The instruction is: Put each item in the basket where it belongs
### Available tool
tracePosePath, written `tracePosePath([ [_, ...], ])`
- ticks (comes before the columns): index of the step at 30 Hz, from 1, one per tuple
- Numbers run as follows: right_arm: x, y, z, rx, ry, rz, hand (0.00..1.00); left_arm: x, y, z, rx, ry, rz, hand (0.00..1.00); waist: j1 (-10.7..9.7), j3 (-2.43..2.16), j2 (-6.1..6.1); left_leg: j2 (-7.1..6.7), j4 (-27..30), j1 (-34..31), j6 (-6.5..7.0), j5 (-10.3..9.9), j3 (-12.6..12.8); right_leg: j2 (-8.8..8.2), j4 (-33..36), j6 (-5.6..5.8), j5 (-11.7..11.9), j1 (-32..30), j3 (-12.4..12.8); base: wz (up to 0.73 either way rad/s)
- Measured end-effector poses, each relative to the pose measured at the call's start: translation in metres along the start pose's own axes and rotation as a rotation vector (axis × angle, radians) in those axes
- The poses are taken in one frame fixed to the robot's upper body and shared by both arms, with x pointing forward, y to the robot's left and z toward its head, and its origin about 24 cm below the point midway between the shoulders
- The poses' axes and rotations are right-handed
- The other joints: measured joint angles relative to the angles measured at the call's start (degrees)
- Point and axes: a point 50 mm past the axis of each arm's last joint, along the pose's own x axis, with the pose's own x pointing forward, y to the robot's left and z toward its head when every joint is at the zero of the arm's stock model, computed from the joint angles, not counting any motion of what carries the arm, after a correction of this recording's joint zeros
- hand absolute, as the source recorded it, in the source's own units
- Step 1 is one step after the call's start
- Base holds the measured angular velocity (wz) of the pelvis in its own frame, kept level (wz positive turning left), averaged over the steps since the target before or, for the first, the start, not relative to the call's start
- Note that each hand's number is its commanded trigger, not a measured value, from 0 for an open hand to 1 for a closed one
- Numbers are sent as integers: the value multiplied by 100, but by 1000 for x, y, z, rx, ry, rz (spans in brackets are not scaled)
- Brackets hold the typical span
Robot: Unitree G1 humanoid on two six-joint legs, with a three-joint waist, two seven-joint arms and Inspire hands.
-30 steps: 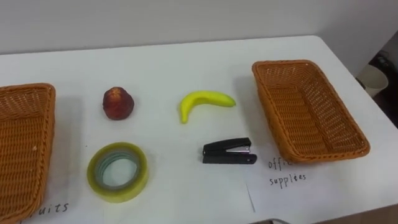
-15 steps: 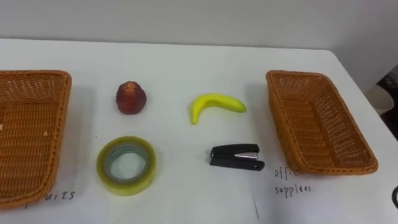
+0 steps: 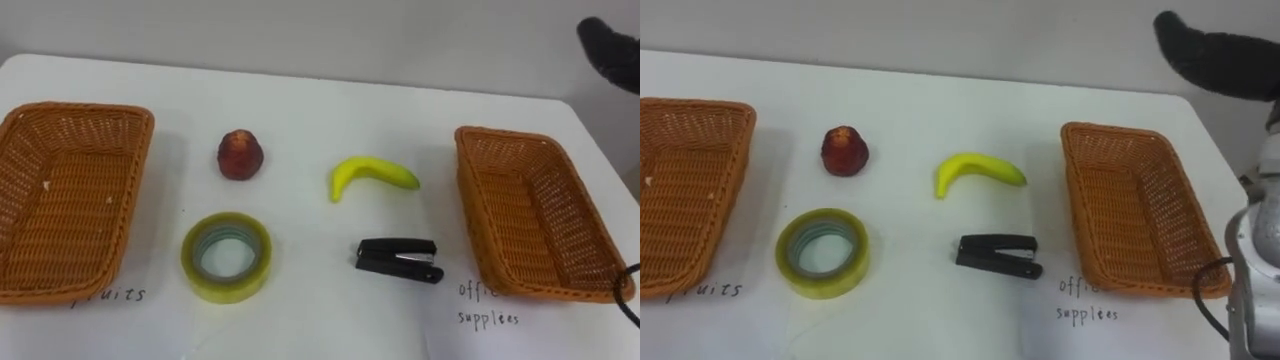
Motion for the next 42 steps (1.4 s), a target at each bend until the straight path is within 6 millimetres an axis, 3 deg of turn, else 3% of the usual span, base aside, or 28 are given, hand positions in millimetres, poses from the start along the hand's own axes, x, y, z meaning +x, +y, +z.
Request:
tracePosePath([
  [11,-7,33,-4,-44,27,280,0,2,4,11,-13,-40,17,0,185,-9,-2,4,68,-103,0,0,-120,-17,-1,-3,2,-24,-131,5],
  [16,-9,37,-9,-69,55,344,0,2,4,12,-13,-42,17,0,182,-12,4,3,69,-105,0,0,-122,-19,-11,-3,2,-24,-137,0],
  [29,-27,52,-53,-171,285,577,0,4,5,22,2,-69,10,0,163,-25,13,-1,60,-41,1,1,-130,-13,-94,-8,11,81,-139,0],
  [42,-44,56,-67,-196,369,757,0,6,9,23,21,-78,-16,0,207,-50,-161,-2,65,-67,0,1,-215,-17,-112,-8,11,115,-210,3],
])
